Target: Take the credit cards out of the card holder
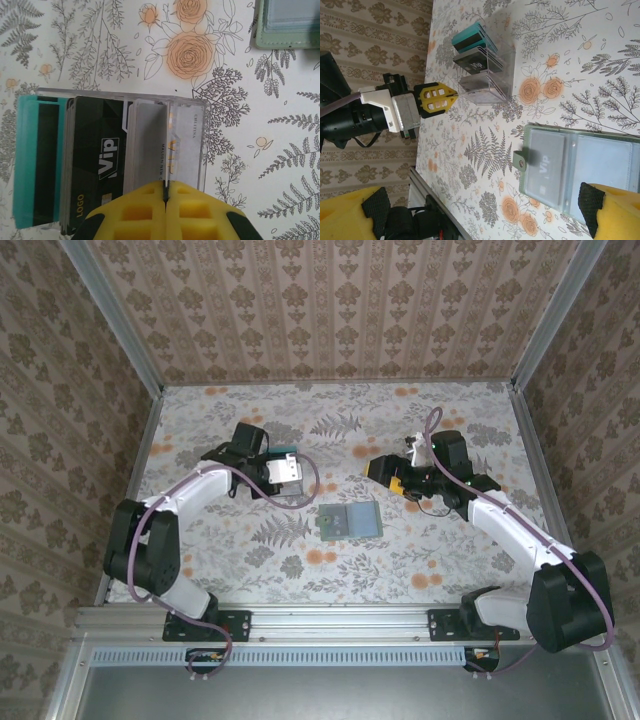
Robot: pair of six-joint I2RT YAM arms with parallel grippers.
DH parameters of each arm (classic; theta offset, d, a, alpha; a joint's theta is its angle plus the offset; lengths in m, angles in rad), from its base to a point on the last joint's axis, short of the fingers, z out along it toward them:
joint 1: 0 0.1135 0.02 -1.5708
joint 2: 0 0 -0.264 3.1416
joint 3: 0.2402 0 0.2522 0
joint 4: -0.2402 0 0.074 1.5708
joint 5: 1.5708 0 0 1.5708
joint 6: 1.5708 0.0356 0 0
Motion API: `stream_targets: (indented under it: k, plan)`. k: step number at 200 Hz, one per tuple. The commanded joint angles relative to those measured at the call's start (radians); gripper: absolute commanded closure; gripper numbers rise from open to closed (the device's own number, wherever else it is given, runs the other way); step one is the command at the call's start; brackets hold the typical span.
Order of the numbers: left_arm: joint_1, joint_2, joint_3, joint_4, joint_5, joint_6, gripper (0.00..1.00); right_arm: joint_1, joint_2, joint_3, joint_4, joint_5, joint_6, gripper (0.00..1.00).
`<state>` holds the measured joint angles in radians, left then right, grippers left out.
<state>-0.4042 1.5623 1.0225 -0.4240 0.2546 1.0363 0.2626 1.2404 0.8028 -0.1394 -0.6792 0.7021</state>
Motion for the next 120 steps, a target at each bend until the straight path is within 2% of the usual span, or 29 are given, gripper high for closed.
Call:
stream_targets:
  k: [1, 32, 40, 52, 60, 120]
  plan:
    - [0.006, 0.013, 0.028, -0.044, 0.025, 0.037, 1.00, 0.003, -0.002, 0.001, -0.013, 0.014, -0.021, 0.00]
    - [0.008, 0.012, 0.025, -0.026, 0.006, 0.027, 1.00, 0.003, 0.004, 0.001, -0.011, 0.012, -0.022, 0.00]
    - [0.008, 0.014, 0.028, -0.015, -0.004, 0.022, 0.80, 0.003, 0.005, 0.001, -0.011, 0.012, -0.022, 0.00]
    - [0.011, 0.014, 0.033, -0.008, -0.007, 0.012, 0.65, 0.003, 0.004, 0.001, -0.011, 0.010, -0.022, 0.00]
    - [0.016, 0.012, 0.039, -0.005, 0.001, -0.001, 0.60, 0.003, 0.005, 0.001, -0.011, 0.010, -0.021, 0.00]
    - [0.038, 0.000, 0.057, 0.031, 0.000, -0.061, 0.57, 0.003, 0.001, -0.010, -0.007, 0.012, -0.018, 0.00]
